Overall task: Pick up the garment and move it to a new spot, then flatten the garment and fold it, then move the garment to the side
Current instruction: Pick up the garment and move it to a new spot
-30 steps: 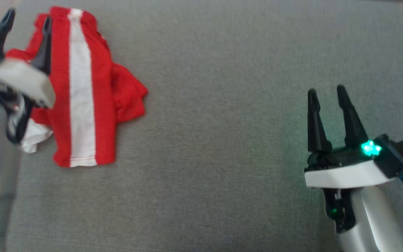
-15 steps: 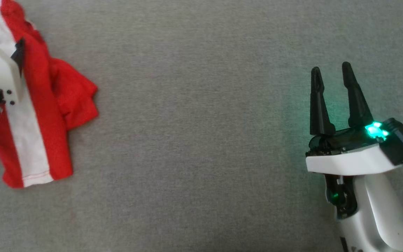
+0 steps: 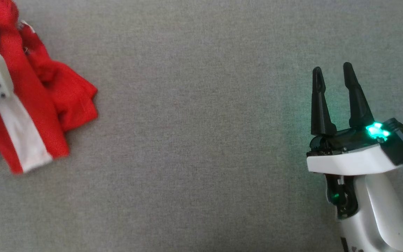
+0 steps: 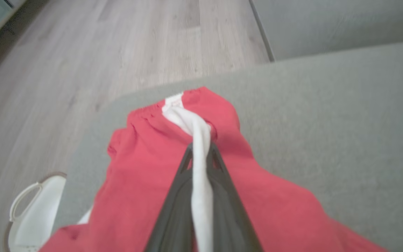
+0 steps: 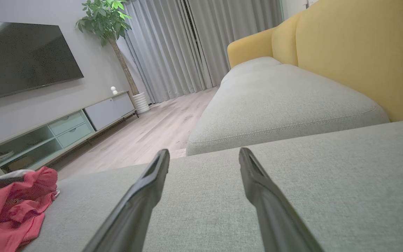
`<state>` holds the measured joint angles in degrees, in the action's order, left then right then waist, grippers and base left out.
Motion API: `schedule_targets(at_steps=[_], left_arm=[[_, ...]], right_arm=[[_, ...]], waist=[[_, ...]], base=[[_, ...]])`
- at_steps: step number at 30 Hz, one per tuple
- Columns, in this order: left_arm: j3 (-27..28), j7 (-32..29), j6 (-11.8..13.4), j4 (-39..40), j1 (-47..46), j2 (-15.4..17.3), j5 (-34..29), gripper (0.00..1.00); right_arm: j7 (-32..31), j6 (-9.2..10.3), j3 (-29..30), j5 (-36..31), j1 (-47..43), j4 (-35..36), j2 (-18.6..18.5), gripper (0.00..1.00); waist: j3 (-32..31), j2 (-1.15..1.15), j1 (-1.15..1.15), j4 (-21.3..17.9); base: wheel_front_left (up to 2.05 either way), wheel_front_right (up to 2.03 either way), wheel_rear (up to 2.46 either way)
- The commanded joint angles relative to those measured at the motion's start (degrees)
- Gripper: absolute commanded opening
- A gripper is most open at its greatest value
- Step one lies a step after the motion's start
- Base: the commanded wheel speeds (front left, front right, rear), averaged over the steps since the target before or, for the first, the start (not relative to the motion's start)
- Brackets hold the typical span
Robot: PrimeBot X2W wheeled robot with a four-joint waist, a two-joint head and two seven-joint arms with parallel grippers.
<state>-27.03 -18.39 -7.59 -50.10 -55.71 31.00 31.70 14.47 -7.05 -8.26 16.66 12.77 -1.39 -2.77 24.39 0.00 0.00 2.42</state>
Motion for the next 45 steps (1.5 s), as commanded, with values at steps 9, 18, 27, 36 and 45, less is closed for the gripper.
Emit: schedule_targets(at_steps=[9, 18, 27, 36, 45], left_arm=[[6.23, 20.17, 0.14, 4.36, -8.99, 0.62, 2.23, 0.0], [6.14, 23.8, 0.11, 10.9, -7.15, -3.68, 7.03, 0.0], [3.59, 19.38, 2.9, 24.11, -0.8, -10.37, 10.53, 0.0], [0.67, 18.89, 7.4, 32.13, 1.87, -18.28, 11.45, 0.0], [-0.24, 26.89, 9.72, 29.8, 2.41, -26.87, 13.85, 0.0]], right_arm=[[0.52, -0.44, -1.09, 2.15, -1.22, -0.01, -0.1, 1.0], [0.52, -0.44, -0.84, 4.8, -3.36, -1.15, -0.1, 1.0], [0.52, -0.44, -1.42, 6.77, -2.93, -0.95, -0.1, 1.0], [0.52, -0.44, -1.71, 7.65, -0.93, 0.43, -0.1, 1.0], [0.52, -0.44, -0.32, 8.27, 0.82, 1.27, -0.1, 1.0]], waist=[[-7.64, 0.0, 0.0, 1.01], [-13.97, 0.0, 0.0, 0.19], [-15.76, 0.0, 0.0, -5.09], [-12.67, 0.0, 0.0, -15.02], [-8.41, 0.0, 0.0, -20.7]], base=[[0.0, 0.0, 0.0], [0.0, 0.0, 0.0], [0.0, 0.0, 0.0], [0.0, 0.0, 0.0], [0.0, 0.0, 0.0]])
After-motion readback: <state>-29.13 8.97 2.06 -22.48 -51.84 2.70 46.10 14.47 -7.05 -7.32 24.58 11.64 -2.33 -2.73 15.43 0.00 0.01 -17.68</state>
